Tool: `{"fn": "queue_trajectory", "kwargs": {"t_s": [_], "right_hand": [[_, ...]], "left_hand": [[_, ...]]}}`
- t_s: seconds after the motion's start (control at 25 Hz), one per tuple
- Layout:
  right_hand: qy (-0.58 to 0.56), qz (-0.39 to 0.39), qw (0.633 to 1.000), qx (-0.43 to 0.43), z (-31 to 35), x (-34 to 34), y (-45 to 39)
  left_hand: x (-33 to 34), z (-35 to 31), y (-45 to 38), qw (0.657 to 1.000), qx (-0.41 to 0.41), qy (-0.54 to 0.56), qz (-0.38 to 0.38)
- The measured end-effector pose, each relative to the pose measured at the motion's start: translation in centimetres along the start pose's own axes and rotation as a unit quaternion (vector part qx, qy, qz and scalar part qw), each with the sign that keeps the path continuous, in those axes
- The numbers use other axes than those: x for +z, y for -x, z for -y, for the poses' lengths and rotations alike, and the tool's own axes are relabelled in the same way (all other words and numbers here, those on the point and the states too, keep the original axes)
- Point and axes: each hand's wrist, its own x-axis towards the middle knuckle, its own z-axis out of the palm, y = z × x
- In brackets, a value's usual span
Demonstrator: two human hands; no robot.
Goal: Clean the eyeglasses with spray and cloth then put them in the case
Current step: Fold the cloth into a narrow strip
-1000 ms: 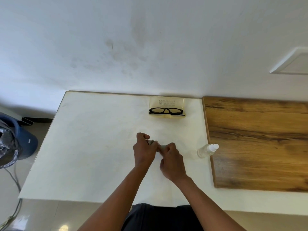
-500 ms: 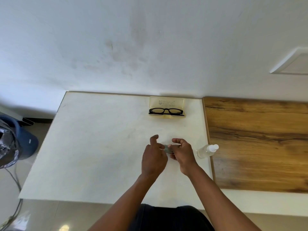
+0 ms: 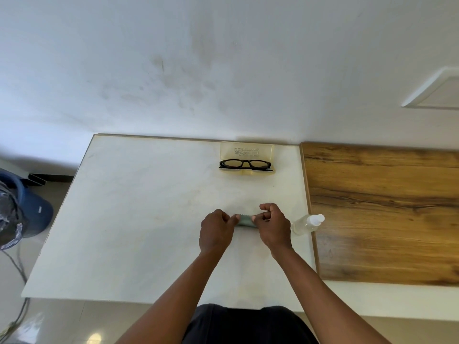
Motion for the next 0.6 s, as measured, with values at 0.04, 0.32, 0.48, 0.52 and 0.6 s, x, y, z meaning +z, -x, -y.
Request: {"fn": "queue_trajectory", "kwargs": {"t_s": [0.04, 0.32, 0.48, 0.52, 0.6], "right_hand": [[0.004, -0.002, 1.0, -0.002, -0.07, 0.03, -0.06], [0.051, -0.026, 0.998, -0.002, -0.43, 0.25, -0.38], [0.066, -0.029, 0.997, 0.002, -0.37, 0.26, -0.29], [0.063, -0.027, 0.998, 0.005, -0.34, 0.21, -0.26], [0.054, -0.017, 0.998, 0.025, -0.23, 0.02, -0.35]], "left_hand": [[0.1, -0.13, -0.03, 1.0, -0.002, -0.006, -0.001], [0.53, -0.72, -0.15, 0.999, -0.008, -0.039, -0.01], [0.59, -0.89, -0.37, 0.999, 0.014, -0.035, 0.007], [0.54, -0.87, -0.37, 0.999, 0.025, -0.016, 0.012], [0.36, -0.82, -0.28, 0.998, 0.051, 0.02, 0.019]]}}
